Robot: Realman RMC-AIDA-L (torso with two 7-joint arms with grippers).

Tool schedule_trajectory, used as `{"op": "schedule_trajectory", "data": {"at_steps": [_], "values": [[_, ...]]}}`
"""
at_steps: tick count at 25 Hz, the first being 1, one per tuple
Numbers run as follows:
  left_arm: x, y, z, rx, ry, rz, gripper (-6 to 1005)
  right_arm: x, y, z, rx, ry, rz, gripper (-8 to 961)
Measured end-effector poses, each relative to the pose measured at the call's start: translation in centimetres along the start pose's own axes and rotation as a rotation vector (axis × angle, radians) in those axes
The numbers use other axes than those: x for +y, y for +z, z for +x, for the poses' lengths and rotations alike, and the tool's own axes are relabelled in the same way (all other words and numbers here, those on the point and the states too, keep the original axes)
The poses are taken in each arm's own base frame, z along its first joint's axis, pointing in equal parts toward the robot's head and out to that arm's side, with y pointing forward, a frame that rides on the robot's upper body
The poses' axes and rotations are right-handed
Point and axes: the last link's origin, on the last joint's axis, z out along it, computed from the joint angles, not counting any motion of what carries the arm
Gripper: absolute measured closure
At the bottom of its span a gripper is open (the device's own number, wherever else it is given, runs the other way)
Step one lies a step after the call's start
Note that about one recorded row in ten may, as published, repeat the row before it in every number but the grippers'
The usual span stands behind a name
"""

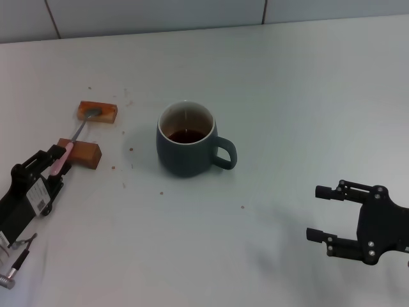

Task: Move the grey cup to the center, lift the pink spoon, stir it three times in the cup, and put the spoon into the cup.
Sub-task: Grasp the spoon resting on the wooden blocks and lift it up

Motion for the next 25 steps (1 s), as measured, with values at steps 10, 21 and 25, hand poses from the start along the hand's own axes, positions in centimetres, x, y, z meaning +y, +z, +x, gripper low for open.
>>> {"op": "schedule_trajectory", "data": {"at_steps": [10,21,25], "values": [[-0.17,0.09,0.03,0.001,-0.003,0.014,645,0.01,0.06,0.01,-0.001,0.001,0.001,235],[-0.22,0.49,-0.16,-0.003,-0.007,0.022,645,0.04,0.08,0.02,-0.002,0.01,0.0,235],[-0.3,0.49,-0.05,0.004,-0.006,0.028,680,0.02,0.1,0.0,-0.002,0.011,0.0,235]]}}
